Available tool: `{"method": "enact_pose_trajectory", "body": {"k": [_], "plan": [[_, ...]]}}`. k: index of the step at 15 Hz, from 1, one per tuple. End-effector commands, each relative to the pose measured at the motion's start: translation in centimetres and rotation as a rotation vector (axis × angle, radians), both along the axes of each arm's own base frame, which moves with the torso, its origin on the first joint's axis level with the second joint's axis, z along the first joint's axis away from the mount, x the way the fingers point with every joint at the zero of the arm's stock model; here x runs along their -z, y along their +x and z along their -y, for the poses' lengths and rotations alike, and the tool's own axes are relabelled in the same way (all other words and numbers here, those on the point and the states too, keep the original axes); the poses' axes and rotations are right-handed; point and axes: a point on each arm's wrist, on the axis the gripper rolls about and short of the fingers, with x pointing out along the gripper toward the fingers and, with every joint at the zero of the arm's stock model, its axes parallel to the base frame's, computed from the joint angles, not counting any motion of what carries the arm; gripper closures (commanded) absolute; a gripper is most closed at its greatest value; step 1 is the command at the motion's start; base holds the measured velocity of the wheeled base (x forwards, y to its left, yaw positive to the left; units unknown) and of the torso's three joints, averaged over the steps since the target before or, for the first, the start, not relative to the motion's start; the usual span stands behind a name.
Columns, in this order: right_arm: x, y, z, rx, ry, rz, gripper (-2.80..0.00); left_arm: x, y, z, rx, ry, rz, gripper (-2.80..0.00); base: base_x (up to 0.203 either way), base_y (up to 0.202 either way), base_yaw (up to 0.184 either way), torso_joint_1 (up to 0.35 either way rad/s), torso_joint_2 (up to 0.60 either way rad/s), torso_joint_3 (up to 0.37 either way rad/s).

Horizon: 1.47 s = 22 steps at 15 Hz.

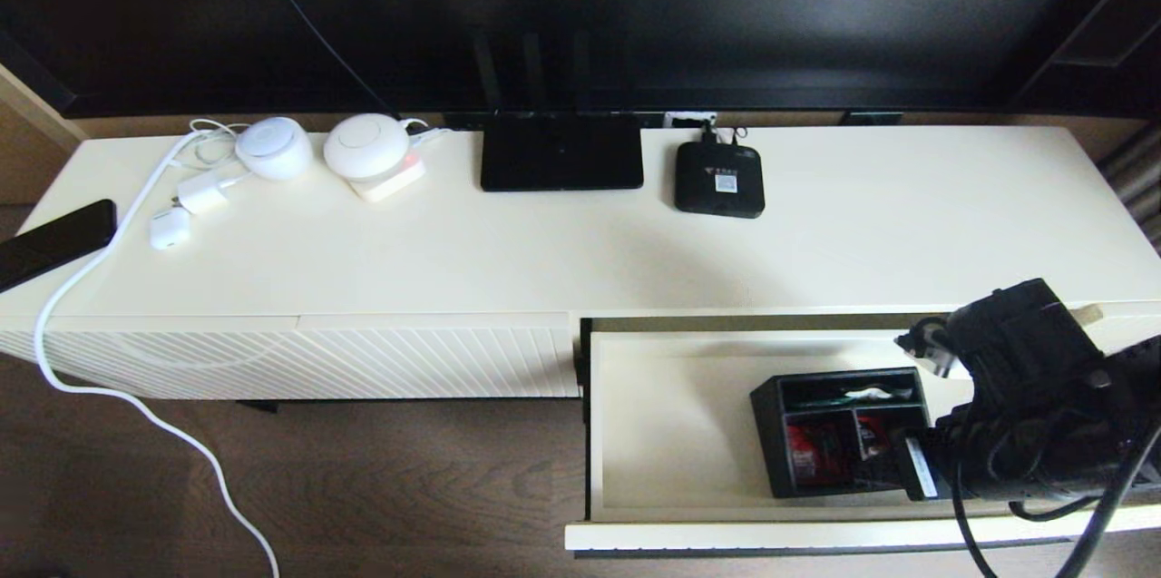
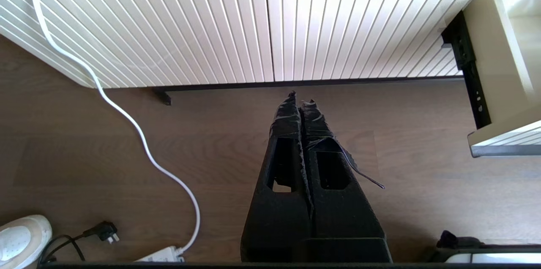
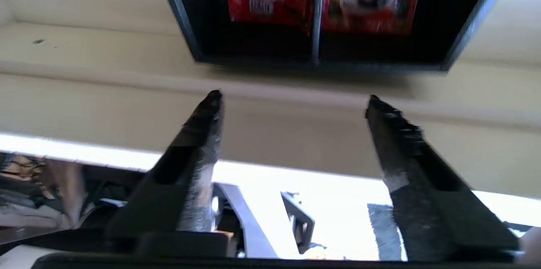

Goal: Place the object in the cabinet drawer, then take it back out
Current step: Take the storage box out of the drawer and put it on the table

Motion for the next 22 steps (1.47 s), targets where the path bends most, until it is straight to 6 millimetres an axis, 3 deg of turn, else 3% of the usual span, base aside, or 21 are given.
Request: {"method": "enact_pose_trajectory", "body": {"k": [1,7,14,22], "plan": [[0.9,0.7,-0.2,-0.028,-0.03,-0.022,-2.8,0.0,0.0,0.0,0.0,0.001,-0.002,0.0,0.0,0.0,0.0,0.0,0.0,0.0],[2.4,2.0,0.0,-0.097,-0.156,0.002,-2.8,0.0,0.0,0.0,0.0,0.001,-0.002,0.0,0.0,0.0,0.0,0.0,0.0,0.0],[3.7,4.5,-1.0,-0.089,-0.176,-0.004,-2.8,0.0,0.0,0.0,0.0,0.001,-0.001,0.0,0.0,0.0,0.0,0.0,0.0,0.0],[5.4,5.5,-1.6,-0.086,-0.188,-0.014,-2.8,0.0,0.0,0.0,0.0,0.001,-0.002,0.0,0.0,0.0,0.0,0.0,0.0,0.0]]}}
